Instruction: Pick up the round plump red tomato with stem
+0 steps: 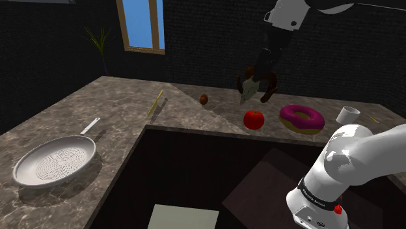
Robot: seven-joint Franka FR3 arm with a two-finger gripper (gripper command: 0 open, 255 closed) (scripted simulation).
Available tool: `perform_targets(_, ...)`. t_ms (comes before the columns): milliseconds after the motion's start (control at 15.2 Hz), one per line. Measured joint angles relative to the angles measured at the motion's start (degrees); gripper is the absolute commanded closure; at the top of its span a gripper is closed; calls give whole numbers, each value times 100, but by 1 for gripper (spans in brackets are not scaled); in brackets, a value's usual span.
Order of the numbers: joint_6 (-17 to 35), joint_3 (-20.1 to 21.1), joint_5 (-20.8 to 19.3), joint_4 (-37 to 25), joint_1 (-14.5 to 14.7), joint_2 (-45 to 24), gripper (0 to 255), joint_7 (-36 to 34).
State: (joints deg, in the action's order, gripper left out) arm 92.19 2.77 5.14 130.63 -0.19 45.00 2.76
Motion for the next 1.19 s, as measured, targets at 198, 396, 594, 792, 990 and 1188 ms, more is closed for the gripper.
perform_targets(198,43,-116,-104,127,31,8,0,275)
perform_targets(396,283,-433,-386,415,70,-111,0,971)
perform_targets(594,559,-740,-688,737,110,-218,0,1686)
perform_targets(792,839,-1069,-1008,919,128,-444,0,2410)
perform_targets(990,1181,-1357,-1308,1095,154,-721,0,3076)
perform_targets(1188,1563,-1690,-1617,1154,163,-1122,0,3777)
